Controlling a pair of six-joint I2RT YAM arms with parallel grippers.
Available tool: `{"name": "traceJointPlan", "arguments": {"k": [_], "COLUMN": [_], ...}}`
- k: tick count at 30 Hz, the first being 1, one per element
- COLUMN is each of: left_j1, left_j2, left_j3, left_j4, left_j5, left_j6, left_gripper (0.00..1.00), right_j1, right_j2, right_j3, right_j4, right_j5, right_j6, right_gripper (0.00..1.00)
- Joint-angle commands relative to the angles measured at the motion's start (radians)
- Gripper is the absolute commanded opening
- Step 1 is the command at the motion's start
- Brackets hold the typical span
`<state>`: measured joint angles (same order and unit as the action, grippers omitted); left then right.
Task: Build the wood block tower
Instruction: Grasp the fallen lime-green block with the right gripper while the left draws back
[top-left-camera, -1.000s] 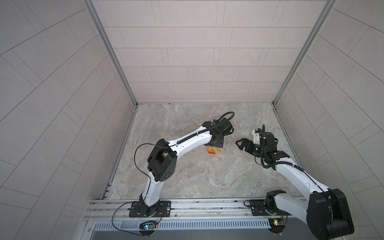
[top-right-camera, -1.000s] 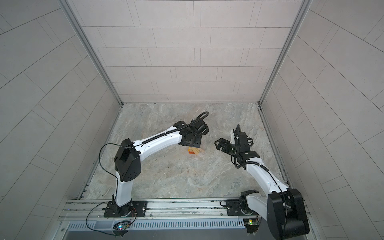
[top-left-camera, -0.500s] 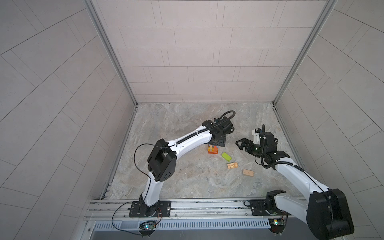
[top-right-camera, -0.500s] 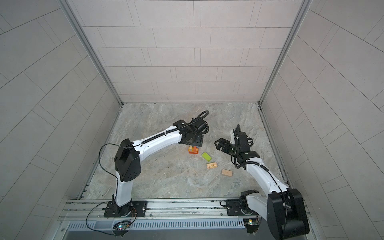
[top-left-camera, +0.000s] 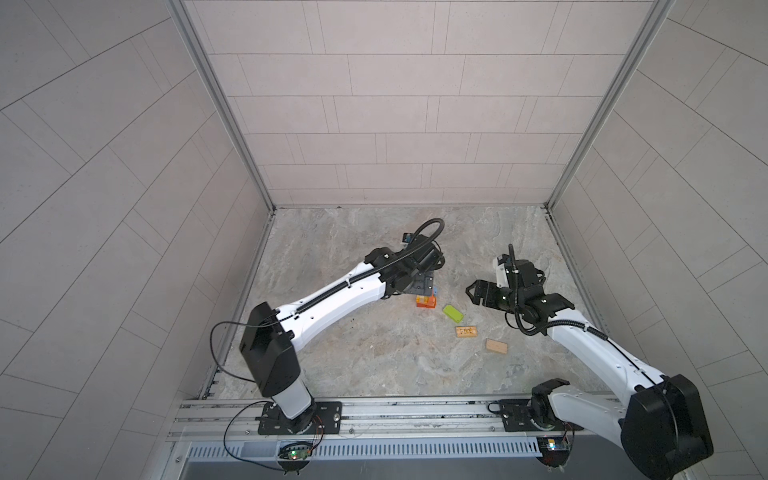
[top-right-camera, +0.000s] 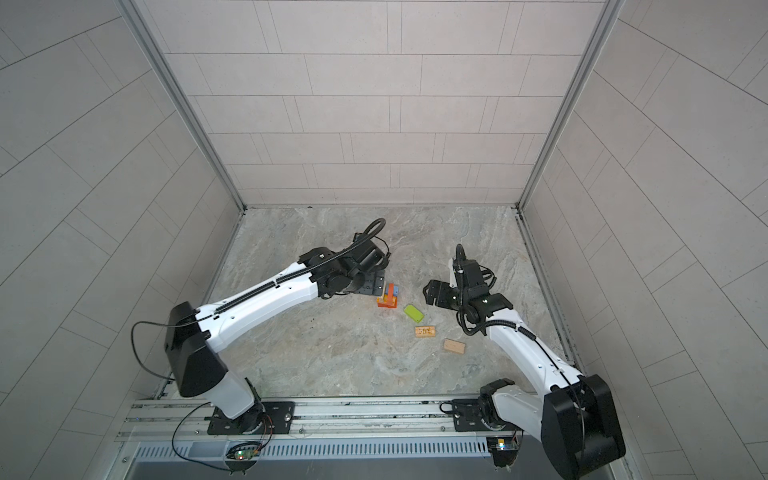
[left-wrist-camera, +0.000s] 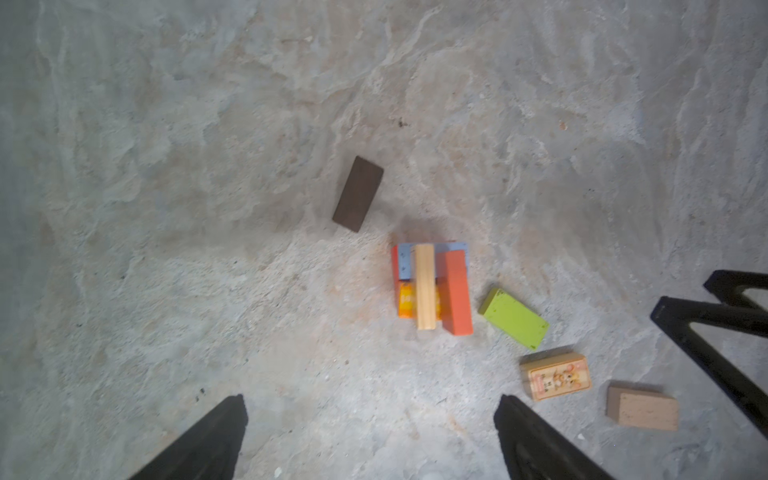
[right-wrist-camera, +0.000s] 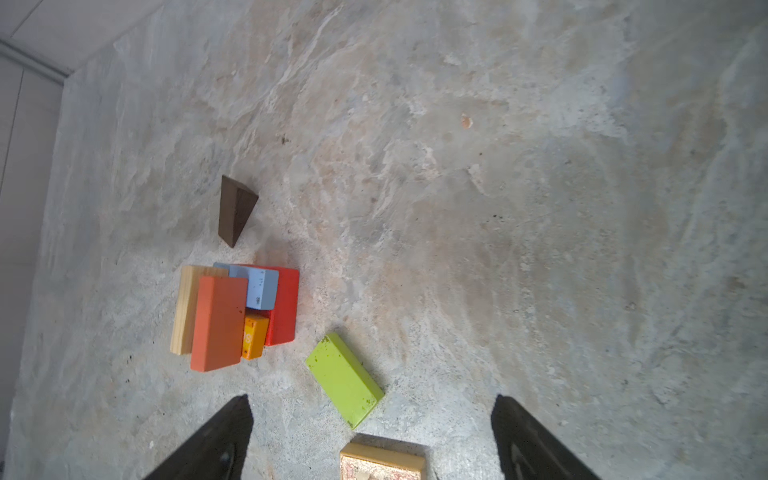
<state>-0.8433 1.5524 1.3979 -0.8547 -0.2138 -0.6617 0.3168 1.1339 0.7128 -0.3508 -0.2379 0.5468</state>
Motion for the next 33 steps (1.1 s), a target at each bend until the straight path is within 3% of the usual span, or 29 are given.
{"name": "traceJointPlan", "arguments": {"k": [1, 7, 14, 21, 33], "left_j1": [0.036, 0.084, 0.13, 0.179, 0.214], "left_j2": [-0.13, -0.351, -0.469, -0.513, -0.526], "left_j3": [-0.151, -0.371, -0.489, -0.536, -0.558], "left_j4": [0.075, 0.131, 0.14, 0.16, 0.164], "left_j5": [0.01, 0.043, 0.096, 0.146, 0.17], "left_j6": [-0.005, 0.004, 0.015, 0.022, 0.024], "left_gripper": [1.0, 1.0, 1.0, 1.0, 1.0], "right_j1": [0.074, 0.146, 0.149, 0.162, 0.168], "right_j2": [0.073, 0.291, 0.424, 0.518, 0.62], "right_j3": [0.053, 0.196, 0.26, 0.323, 0.384], "right_j4": [-0.094, -0.257, -0.282, -0.324, -0.348], "right_j5": [0.078, 0.107, 0.096, 0.098, 0.088], "right_j6": [-0.076, -0.163, -0.166, -0.184, -0.211], "right_gripper": [0.88, 0.88, 0.84, 0.84, 0.66]}}
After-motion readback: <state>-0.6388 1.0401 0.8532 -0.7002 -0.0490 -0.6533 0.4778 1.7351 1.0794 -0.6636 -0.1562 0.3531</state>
